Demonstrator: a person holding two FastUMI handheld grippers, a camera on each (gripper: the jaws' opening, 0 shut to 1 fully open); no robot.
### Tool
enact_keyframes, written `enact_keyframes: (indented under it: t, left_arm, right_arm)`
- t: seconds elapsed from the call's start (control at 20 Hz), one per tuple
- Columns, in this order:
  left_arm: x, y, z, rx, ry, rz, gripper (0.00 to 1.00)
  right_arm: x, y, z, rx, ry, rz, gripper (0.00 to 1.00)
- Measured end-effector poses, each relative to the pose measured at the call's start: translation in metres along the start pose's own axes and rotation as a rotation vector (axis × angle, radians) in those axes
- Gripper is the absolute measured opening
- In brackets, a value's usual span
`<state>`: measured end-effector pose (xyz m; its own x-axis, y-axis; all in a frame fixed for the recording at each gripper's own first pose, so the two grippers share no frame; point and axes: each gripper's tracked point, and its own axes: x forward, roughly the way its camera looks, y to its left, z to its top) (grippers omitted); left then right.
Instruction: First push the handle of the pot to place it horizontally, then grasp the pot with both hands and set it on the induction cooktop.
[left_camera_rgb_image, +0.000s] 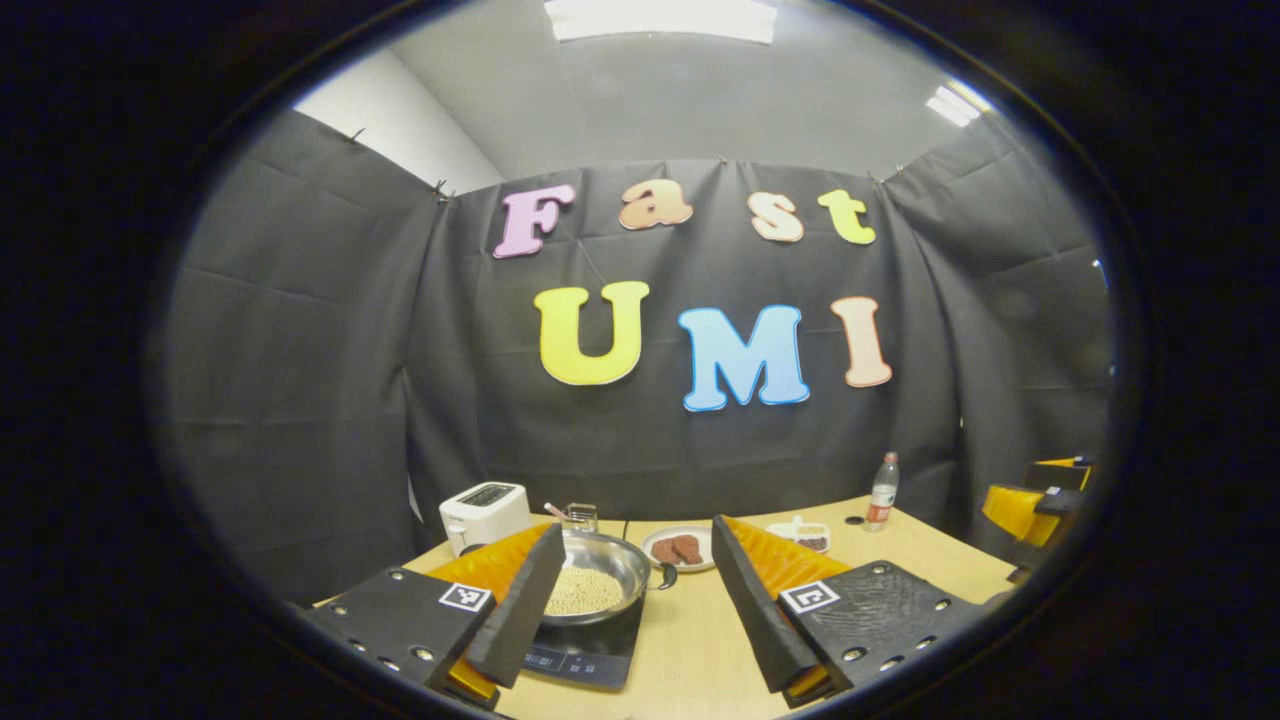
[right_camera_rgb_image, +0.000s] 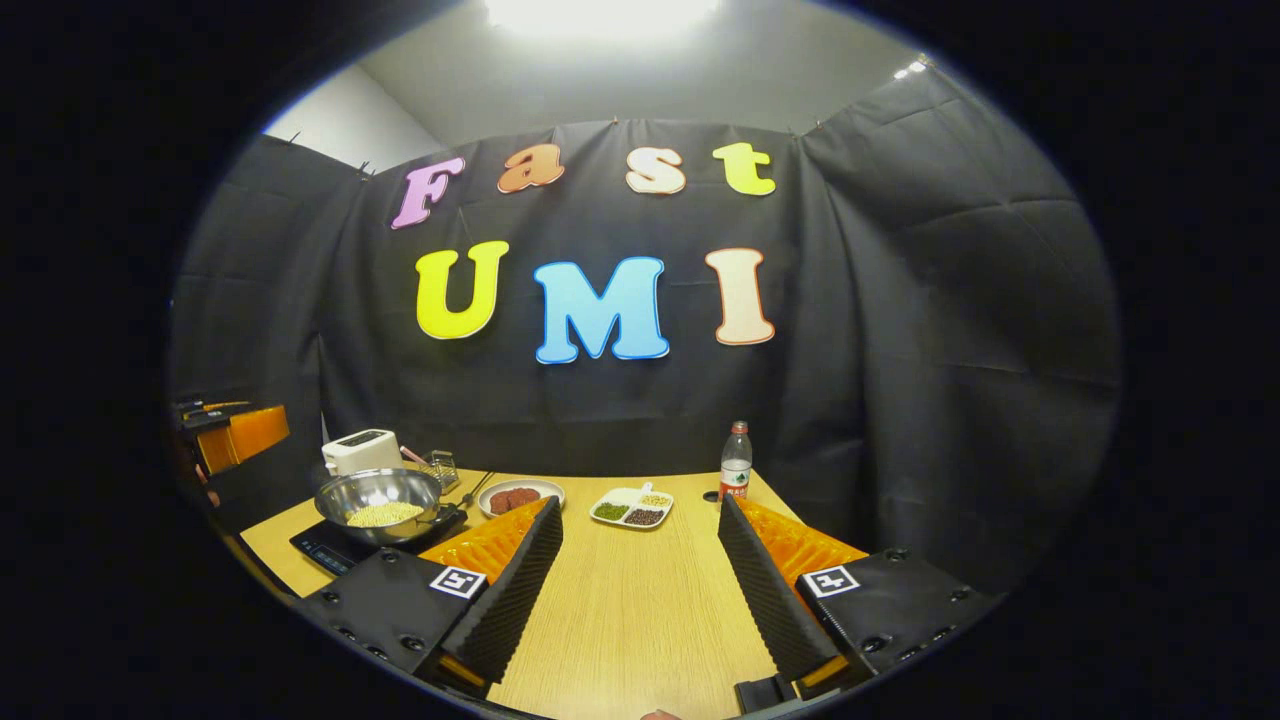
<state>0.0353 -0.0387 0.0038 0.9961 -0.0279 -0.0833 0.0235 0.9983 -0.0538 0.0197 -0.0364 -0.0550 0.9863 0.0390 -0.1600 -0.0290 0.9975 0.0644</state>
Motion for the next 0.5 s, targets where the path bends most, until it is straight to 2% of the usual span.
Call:
enact_keyframes:
  t: [0.15,0.2,0.25,0.5]
  left_arm:
    - [-0.014,0.014,0.002,-0.006,-0.007,-0.008,0.87]
    - [-0.019,0.019,0.001,-0.002,-0.003,-0.007,0.87]
    - [-0.022,0.023,0.001,0.001,-0.005,-0.009,0.87]
    - [-0.042,0.041,0.003,0.01,-0.012,-0.006,0.87]
  right_arm:
    - [-0.021,0.01,0.01,-0.001,-0.034,0.001,0.99]
    - [-0.026,0.01,0.01,-0.008,-0.035,-0.003,0.96]
    - [-0.032,0.011,0.012,-0.01,-0.04,-0.007,0.99]
    - [-0.051,0.016,0.02,-0.002,-0.065,-0.008,0.99]
